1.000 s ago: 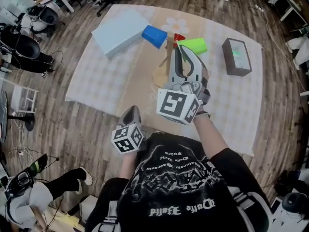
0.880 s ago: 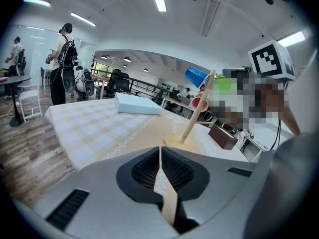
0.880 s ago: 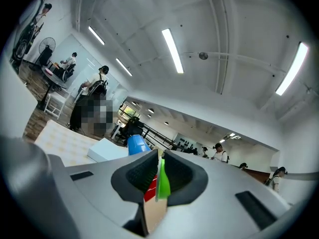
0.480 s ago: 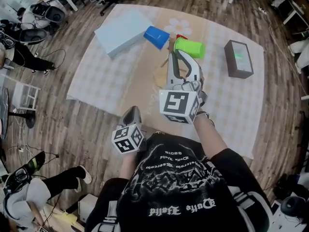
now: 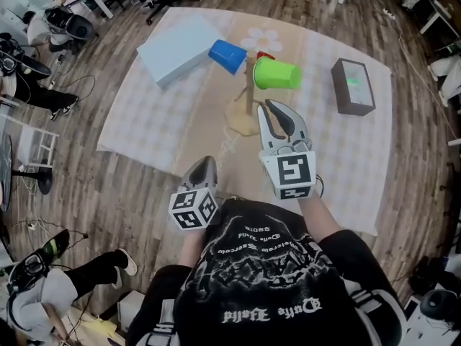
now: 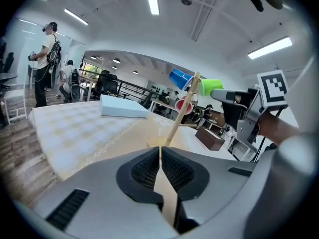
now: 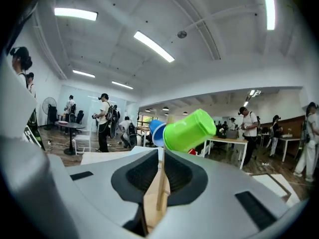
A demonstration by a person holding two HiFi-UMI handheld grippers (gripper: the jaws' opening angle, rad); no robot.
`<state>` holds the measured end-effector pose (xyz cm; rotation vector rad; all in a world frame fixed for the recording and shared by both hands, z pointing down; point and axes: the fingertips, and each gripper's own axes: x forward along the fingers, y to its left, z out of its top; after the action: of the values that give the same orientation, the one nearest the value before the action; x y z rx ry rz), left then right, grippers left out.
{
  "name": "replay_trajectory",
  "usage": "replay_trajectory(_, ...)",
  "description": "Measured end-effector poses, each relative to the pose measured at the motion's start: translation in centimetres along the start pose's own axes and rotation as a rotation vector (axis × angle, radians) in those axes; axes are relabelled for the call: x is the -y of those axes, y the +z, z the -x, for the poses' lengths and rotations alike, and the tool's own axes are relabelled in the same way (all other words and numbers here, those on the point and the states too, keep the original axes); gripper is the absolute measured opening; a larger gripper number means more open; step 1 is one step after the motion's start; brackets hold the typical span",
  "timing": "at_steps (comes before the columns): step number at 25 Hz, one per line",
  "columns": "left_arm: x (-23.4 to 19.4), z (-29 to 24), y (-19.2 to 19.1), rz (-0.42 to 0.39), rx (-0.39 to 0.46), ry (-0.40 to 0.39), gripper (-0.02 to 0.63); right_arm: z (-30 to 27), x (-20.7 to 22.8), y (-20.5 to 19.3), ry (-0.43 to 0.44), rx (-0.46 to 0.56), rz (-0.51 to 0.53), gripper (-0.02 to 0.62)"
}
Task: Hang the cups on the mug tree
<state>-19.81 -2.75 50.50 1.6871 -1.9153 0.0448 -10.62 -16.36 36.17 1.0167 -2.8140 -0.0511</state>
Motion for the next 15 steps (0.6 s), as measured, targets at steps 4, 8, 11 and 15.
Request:
replay_trajectory(4, 2.3, -0.3, 0.5, -0.033, 0.030, -0.095, 0.031, 2.2, 1.8, -3.5, 0.017, -0.035, -0.160, 0.038)
replay_trajectory(8, 5.6, -0.1, 1.9, -0.102, 0.103, -0.225, 0.026, 4.7, 4.3, -6.1, -0.028, -0.049, -0.222, 0.027)
replay_trajectory(11, 8.0, -0.3, 2.1, -0.158, 0.115, -0.320, 0.026, 7.1, 6.0, -8.6, -0.076, -0.072, -0.249, 0.012)
replay_trajectory(15, 10.2, -0.8, 1.6, -0.194, 0.090, -0.391, 0.026, 10.6, 8.2, -11.1, -0.149, -0.103, -0.280, 0.011)
